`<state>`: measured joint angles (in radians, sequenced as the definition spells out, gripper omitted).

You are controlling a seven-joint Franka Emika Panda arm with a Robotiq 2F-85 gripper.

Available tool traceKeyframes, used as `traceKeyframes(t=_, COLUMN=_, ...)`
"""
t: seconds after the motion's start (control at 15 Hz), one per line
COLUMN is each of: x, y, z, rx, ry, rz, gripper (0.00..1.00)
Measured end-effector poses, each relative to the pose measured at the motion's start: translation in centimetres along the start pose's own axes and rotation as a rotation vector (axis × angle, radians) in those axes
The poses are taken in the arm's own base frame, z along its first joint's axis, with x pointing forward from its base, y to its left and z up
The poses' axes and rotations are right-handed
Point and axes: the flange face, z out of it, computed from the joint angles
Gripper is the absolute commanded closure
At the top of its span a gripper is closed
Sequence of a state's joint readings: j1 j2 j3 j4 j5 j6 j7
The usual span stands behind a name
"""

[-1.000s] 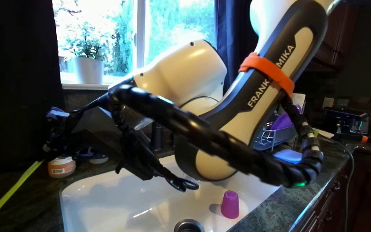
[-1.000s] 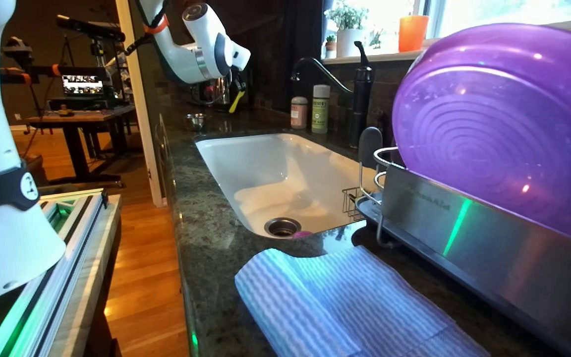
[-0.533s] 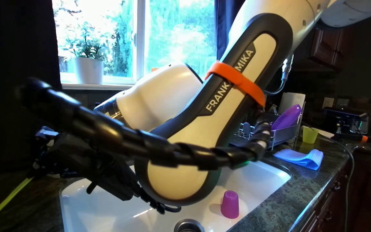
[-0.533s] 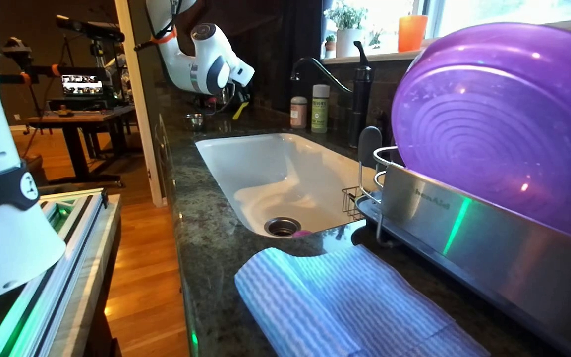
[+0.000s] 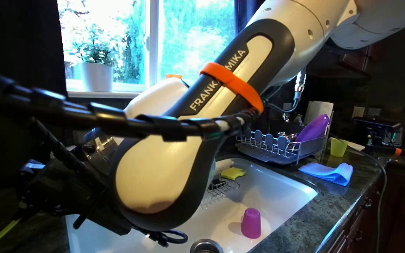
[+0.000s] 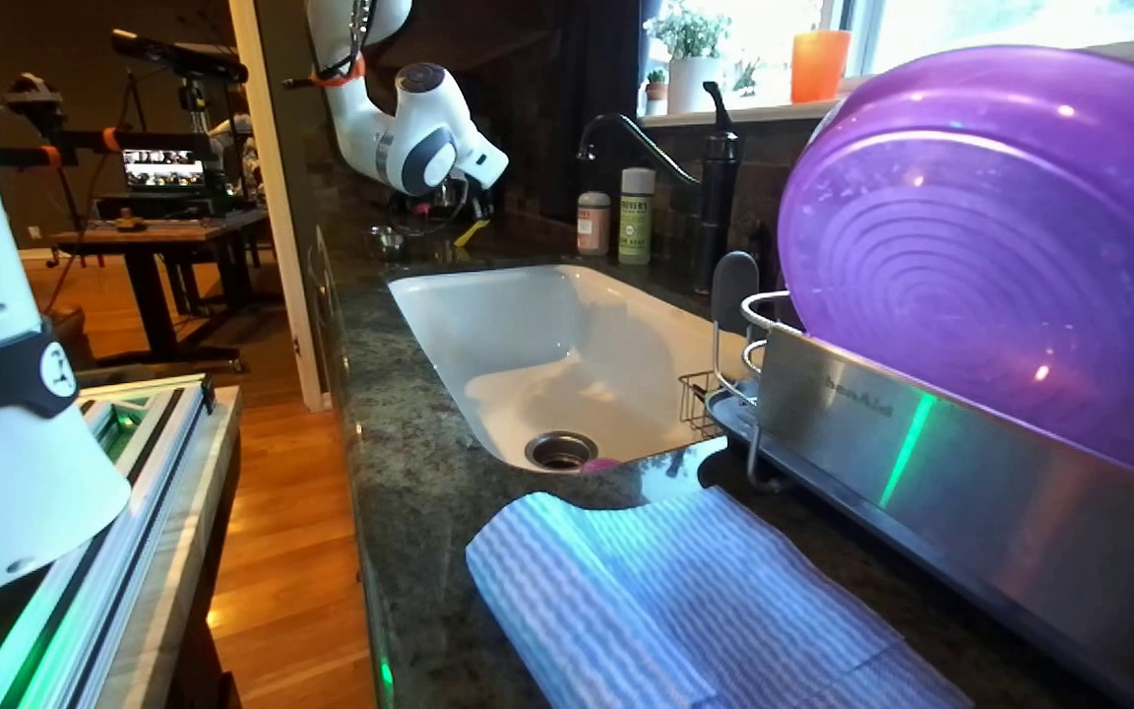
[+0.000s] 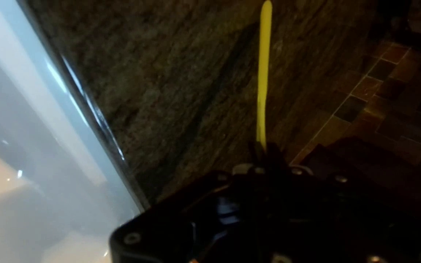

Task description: Rotate the water faucet to the left and remove the yellow knife from the sink and place it on the counter top

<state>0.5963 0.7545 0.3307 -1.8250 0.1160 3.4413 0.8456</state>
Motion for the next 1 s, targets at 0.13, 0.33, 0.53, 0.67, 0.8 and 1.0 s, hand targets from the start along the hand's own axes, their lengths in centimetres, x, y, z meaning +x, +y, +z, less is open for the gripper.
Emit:
traceKeyframes(t=0.13, x=-0.4, y=-0.4, z=0.6, rx=-0.019, ry=-0.043, rz=0.000, gripper=0.56)
traceKeyframes(t=0.33, x=-0.3, y=-0.2, z=1.1, rx=-0.056, ry=-0.072, rz=0.005, gripper=0.34)
traceKeyframes(t=0.53, x=1.8, y=0.3, z=0.5, rx=-0.091, ry=-0.009, rz=0.000, gripper=0.10)
traceKeyframes(t=0.67, x=3.5, y=0.1, z=-0.6, rx=-0.112, ry=0.053, rz=-0.050, gripper=0.00)
traceKeyframes(t=0.8, x=3.6, y=-1.1, z=-1.8, rx=-0.120, ry=0.073, rz=-0.150, gripper=0.00)
traceKeyframes(t=1.0, x=0.9, y=-4.4, z=-4.2, rx=-0.113, ry=0.034, rz=-0.302, gripper=0.00)
